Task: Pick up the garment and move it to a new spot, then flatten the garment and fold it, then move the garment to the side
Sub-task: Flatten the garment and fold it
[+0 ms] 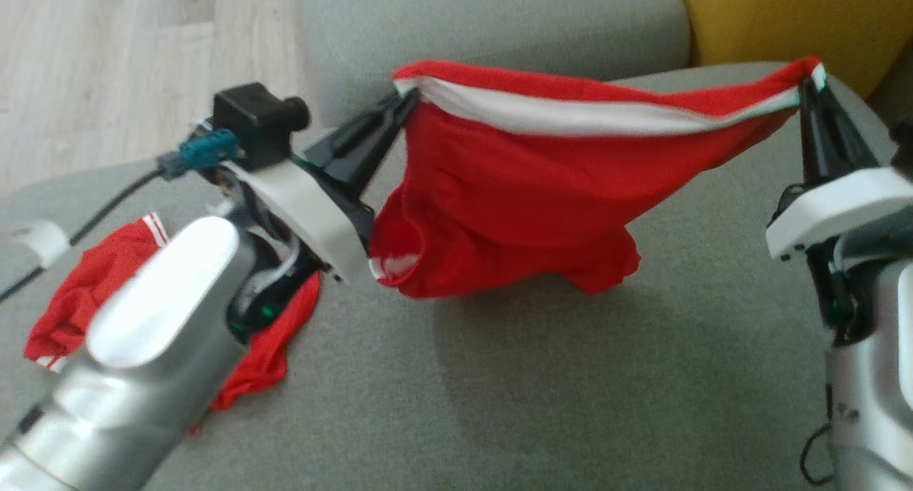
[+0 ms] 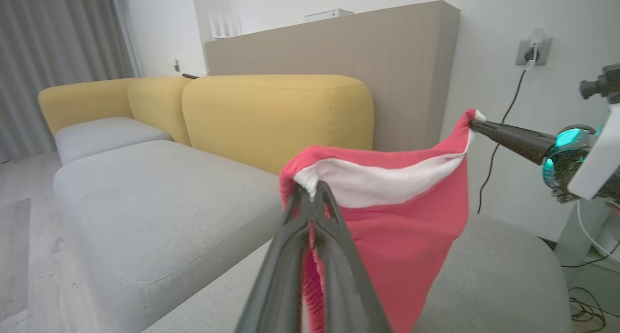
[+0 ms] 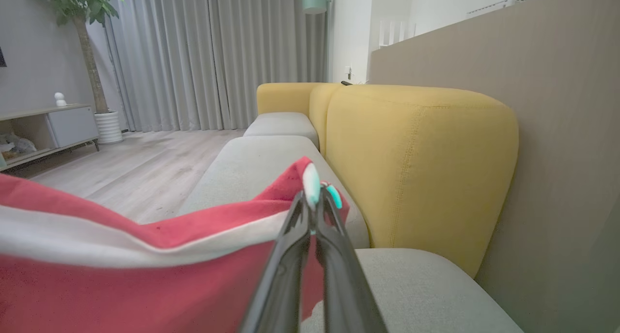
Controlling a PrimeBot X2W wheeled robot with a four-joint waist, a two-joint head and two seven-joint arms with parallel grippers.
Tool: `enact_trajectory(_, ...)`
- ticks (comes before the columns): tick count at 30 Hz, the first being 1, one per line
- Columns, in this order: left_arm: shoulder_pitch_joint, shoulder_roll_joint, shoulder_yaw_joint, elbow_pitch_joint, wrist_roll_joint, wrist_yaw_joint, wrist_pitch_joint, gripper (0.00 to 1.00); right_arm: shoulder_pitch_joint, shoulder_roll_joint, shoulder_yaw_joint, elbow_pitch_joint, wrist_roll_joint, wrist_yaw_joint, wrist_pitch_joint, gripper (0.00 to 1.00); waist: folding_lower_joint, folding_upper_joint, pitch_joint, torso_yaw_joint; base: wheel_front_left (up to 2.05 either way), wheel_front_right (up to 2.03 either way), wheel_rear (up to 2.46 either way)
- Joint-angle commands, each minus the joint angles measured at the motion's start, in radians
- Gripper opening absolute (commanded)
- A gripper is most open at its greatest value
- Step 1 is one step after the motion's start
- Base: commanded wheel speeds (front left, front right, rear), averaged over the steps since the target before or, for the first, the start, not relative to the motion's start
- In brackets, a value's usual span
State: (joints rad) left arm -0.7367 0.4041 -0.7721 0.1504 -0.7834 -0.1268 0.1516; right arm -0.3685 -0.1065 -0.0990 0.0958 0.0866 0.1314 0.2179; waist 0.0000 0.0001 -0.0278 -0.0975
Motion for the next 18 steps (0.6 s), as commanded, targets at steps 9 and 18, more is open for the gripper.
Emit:
enact_trajectory(9, -0.289, 0.074, 0.112, 0.092, 0.030, 0.016, 0.046, 0.00, -0.363, 0.008, 0.024, 0.102, 0.053, -0.001, 0.058, 0.00, 0.0000, -0.0001, 0.244, -0.047, 0.00, 0.00, 0.00)
enact_trajectory(18, -0.681, -0.001, 0.151, 0.406, 0.150, 0.007, -0.161, 0.00, -0.871, 0.041, -0.049, 0.486, 0.006, -0.001, -0.188, 0.00, 0.0000, -0.0001, 0.414, -0.087, 0.00, 0.00, 0.00)
